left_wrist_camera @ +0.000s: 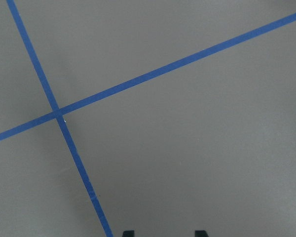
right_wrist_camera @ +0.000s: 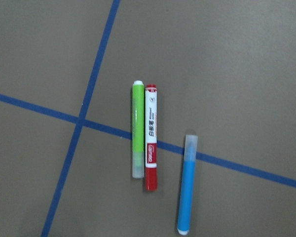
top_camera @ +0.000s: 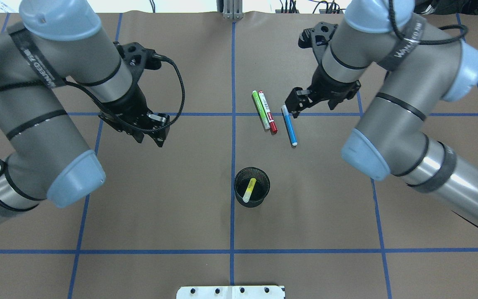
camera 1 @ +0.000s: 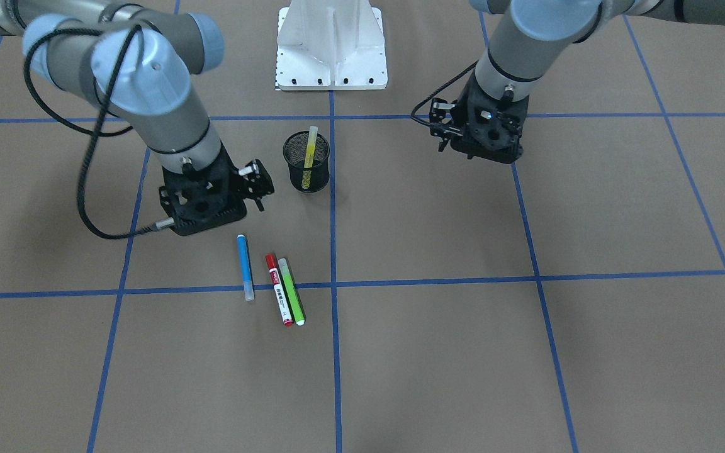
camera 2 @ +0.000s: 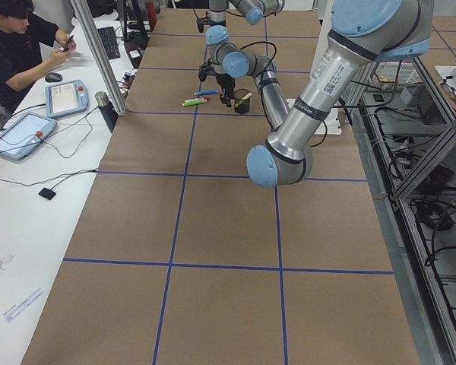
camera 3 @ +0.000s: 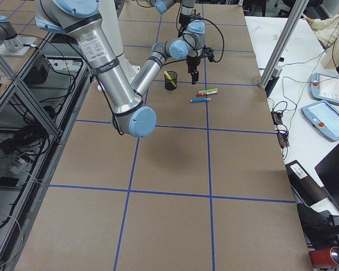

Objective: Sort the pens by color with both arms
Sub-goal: 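Raise the right gripper away while the left gripper moves over the cup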

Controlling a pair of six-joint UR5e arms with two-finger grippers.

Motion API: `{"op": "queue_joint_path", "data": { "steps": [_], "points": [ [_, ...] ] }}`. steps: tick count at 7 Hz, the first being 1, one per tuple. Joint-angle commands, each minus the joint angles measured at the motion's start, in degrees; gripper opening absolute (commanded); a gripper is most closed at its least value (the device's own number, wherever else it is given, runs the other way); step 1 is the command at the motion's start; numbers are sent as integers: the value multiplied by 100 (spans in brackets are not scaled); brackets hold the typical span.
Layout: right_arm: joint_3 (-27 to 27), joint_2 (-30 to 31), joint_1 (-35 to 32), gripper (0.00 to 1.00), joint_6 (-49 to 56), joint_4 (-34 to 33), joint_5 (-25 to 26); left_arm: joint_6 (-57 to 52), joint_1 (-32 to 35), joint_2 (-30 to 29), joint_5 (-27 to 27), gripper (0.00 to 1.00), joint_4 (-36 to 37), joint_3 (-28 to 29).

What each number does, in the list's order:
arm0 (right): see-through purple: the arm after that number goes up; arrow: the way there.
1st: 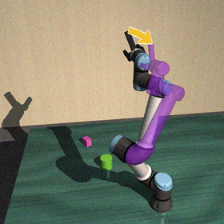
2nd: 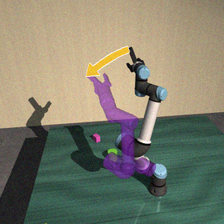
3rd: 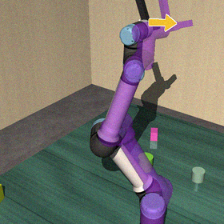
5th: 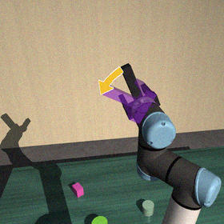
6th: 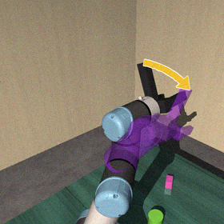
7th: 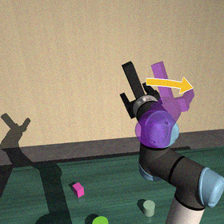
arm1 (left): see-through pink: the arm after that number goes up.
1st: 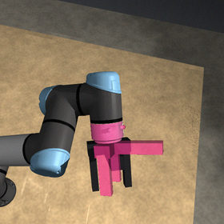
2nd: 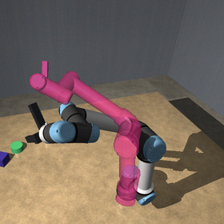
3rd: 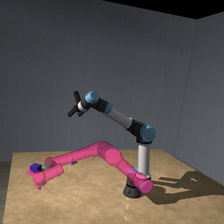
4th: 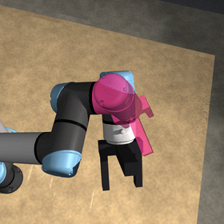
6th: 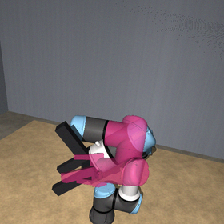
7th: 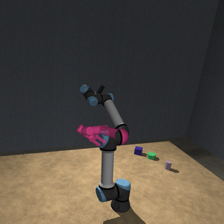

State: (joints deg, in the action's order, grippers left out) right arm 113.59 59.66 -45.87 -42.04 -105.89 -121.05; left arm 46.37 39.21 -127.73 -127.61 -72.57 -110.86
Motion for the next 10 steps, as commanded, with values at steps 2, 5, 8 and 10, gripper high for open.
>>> {"op": "queue_joint_path", "data": {
  "steps": [2, 5, 8, 10],
  "points": [
    [463, 178, 8, 100, -41, -423, 2, -380, -625, -618, 271, 55, -204, 484],
    [410, 143, 8, 100, -1095, -415, 46, -454, -783, -1497, 271, 55, -213, 1528],
    [252, 107, -36, 100, -1131, -388, 55, -366, -924, -1518, 306, 55, -748, 1988],
    [243, 99, -80, 100, -1131, -380, 46, -357, -924, -1518, 306, 54, -776, 2068]
  ]
}}
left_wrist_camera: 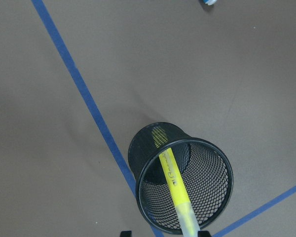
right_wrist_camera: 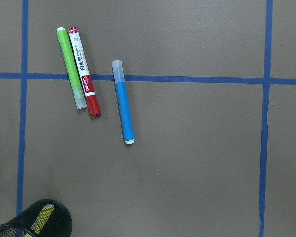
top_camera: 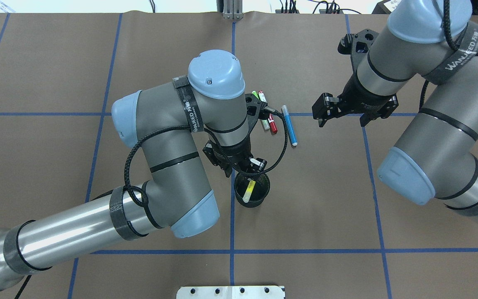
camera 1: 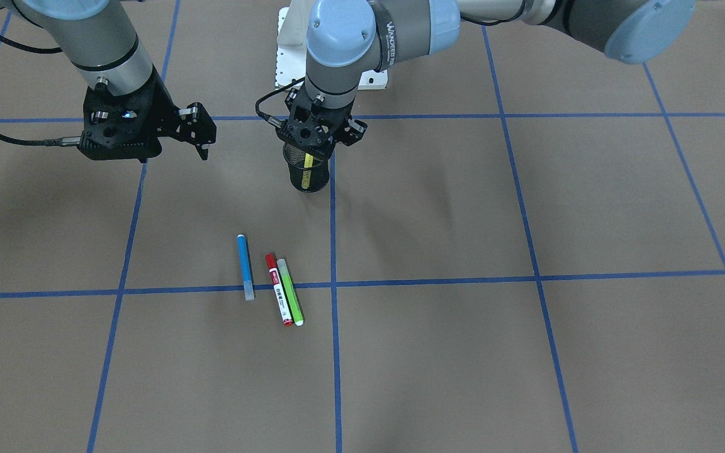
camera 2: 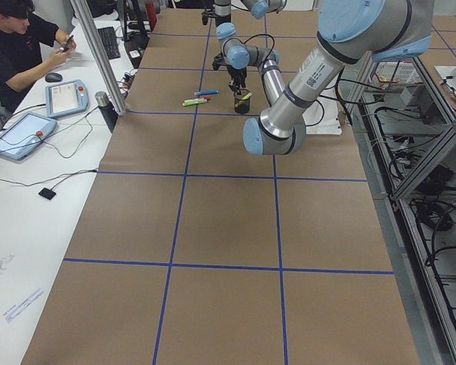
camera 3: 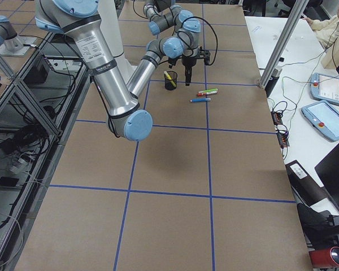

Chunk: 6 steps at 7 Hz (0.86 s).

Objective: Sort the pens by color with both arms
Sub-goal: 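Raise the right gripper away while the left gripper moves over the cup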

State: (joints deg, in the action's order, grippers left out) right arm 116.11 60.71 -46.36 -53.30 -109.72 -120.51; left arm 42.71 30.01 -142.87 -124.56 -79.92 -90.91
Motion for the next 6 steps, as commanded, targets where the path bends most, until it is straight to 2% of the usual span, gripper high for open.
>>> {"op": "queue_joint_path", "data": {
  "steps": [1, 2, 6],
  "points": [
    [-10, -7, -109, 100, 3, 4, -51, 97, -39, -4, 2, 54, -216, 213],
    [-10, -7, -154, 100, 3, 4, -60, 350, -126, 5, 2, 54, -461, 301],
    [-10, -16, -180, 100, 12, 4, -69, 853, -250, -39, 11, 54, -472, 241]
  ]
}}
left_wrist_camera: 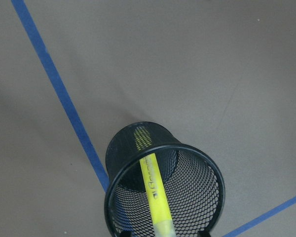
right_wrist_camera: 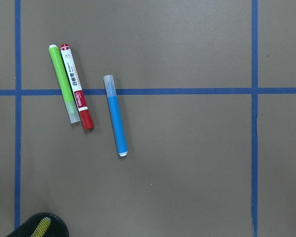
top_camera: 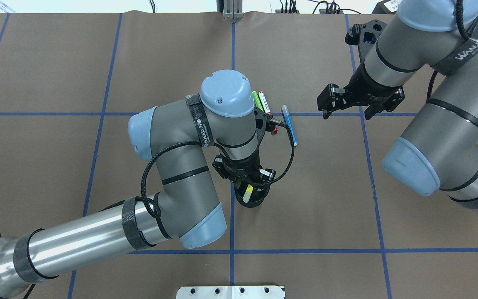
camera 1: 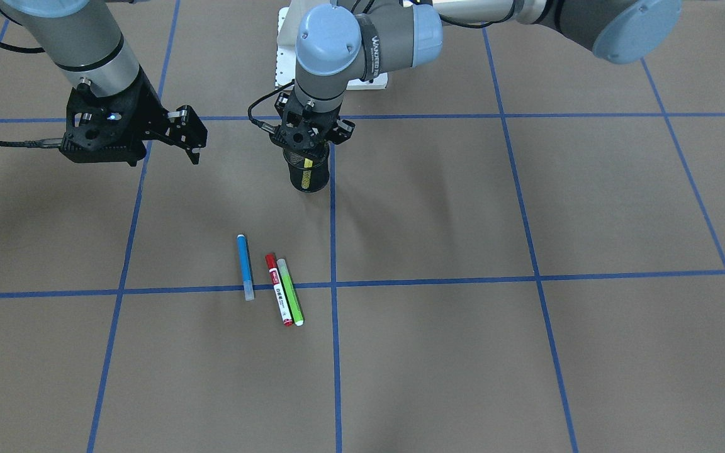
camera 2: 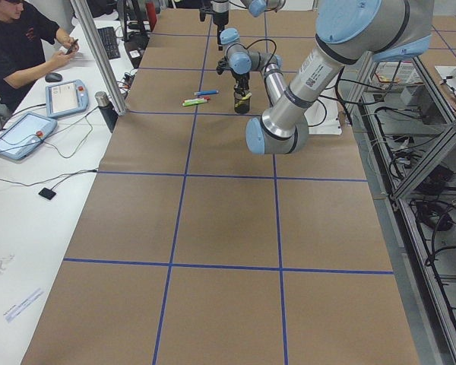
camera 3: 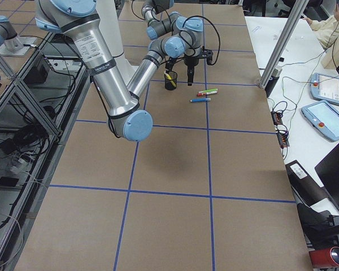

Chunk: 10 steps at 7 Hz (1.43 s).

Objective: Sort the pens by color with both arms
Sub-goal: 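Lower the left gripper into the cup and grasp the yellow highlighter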

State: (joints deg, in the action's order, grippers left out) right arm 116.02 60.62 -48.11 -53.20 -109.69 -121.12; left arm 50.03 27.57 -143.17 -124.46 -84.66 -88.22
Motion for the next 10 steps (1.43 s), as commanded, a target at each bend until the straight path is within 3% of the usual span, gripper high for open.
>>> {"op": "queue_joint_path", "data": {
  "steps": [1, 10],
  "points": [
    [-9, -6, -6, 100, 21, 0, 1, 121, -6, 0, 10, 54, 11, -28],
    [-114, -15, -58, 100, 73, 9, 1, 771, -111, 0, 264, 52, 81, -63]
  ]
}}
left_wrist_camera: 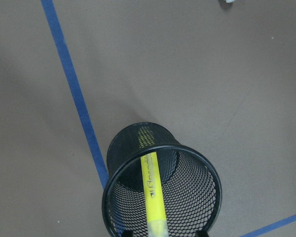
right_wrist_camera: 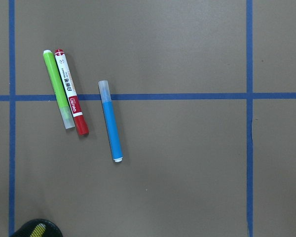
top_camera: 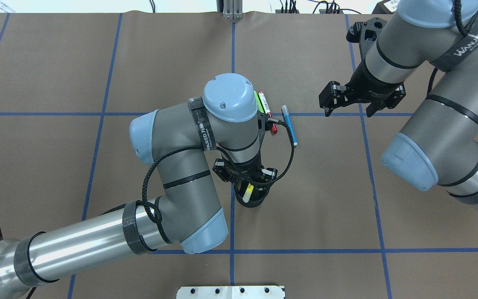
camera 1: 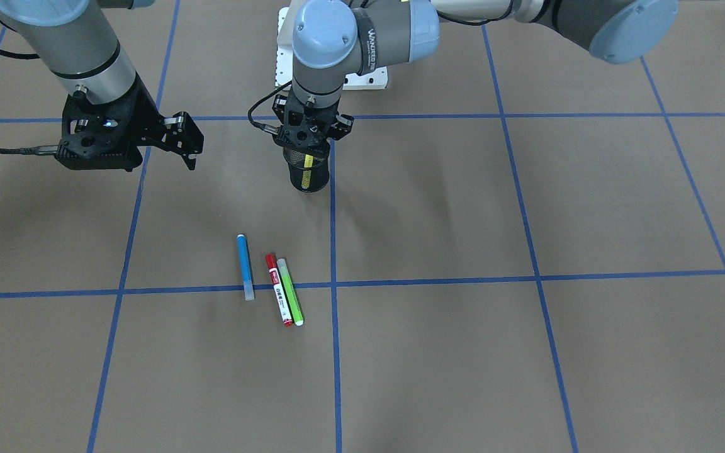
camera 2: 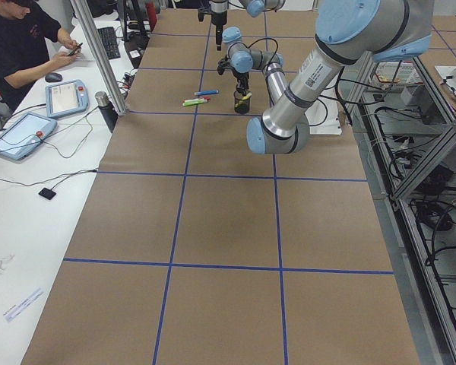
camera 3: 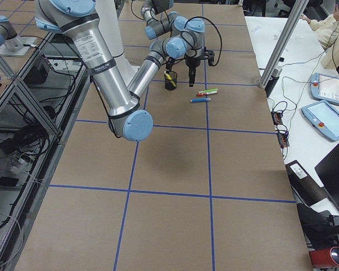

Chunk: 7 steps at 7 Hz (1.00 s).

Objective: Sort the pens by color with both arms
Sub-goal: 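Lower the left gripper into the cup and grasp the yellow highlighter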

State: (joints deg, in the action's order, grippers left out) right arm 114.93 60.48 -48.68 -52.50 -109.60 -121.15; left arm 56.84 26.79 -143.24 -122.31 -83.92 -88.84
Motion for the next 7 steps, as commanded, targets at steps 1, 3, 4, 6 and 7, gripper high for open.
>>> {"op": "queue_joint_path", "data": {
  "steps": [1, 3, 4, 6, 7],
  "points": [
    [-5, -1, -1, 100, 3, 0, 4, 99, -51, 6, 49, 51, 7, -11],
    [-5, -1, -1, 100, 3, 0, 4, 99, -52, 6, 49, 42, 16, -11],
    [-5, -9, -1, 100, 3, 0, -5, 99, -52, 15, 49, 42, 103, -20],
    [-5, -18, -1, 100, 3, 0, -5, 99, -52, 33, 49, 42, 182, -64],
    [-5, -18, -1, 100, 3, 0, -5, 99, -52, 67, 49, 42, 183, -72]
  ]
}}
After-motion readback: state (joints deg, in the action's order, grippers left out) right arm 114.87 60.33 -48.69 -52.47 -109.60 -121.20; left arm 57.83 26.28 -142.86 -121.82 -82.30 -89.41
